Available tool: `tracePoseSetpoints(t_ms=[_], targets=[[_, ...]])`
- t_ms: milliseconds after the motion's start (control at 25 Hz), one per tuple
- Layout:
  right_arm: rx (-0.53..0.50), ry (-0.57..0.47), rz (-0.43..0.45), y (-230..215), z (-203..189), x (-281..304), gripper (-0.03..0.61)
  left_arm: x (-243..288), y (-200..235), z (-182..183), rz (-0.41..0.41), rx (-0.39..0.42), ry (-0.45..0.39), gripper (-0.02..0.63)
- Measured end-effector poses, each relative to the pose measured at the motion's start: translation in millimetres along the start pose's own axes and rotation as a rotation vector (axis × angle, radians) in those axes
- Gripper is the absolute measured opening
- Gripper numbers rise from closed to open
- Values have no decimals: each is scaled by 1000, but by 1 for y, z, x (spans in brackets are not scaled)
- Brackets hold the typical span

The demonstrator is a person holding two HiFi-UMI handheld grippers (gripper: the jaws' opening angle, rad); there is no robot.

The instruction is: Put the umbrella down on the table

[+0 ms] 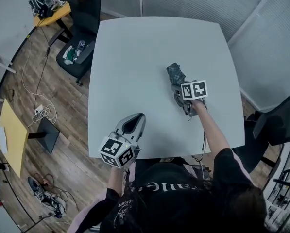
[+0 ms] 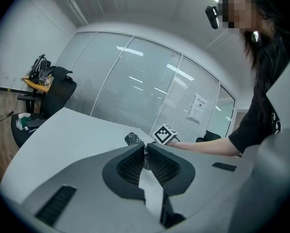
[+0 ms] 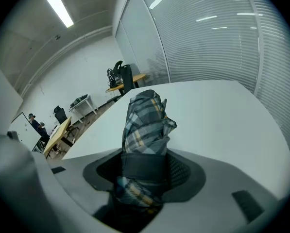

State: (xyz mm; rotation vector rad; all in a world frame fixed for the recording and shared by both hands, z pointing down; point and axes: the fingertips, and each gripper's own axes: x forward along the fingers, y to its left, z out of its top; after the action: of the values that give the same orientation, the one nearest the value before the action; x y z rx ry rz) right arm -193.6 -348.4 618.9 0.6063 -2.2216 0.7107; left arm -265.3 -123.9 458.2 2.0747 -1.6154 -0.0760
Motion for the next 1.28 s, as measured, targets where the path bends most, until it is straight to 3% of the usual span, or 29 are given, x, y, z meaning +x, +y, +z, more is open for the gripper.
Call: tracePoseSetpoints(t_ms=[240,640,800,1080,1280], targets=[[-5,98,-91,-40,-1,43,242,0,11,2,0,-1,-2,26],[39,158,-153,-68,-22,72,242,-10,27,-12,54,-47,10,26],[82,133,-157,-71,-31,75,244,-13,27,-14,61,-55,11,26],[27,88,-159,-61,-28,75,264,-15,33,-17,86,-68,15,26],[49,49,-162,-63,-30,64,290,-15,27,-18,80,-63,14,26]])
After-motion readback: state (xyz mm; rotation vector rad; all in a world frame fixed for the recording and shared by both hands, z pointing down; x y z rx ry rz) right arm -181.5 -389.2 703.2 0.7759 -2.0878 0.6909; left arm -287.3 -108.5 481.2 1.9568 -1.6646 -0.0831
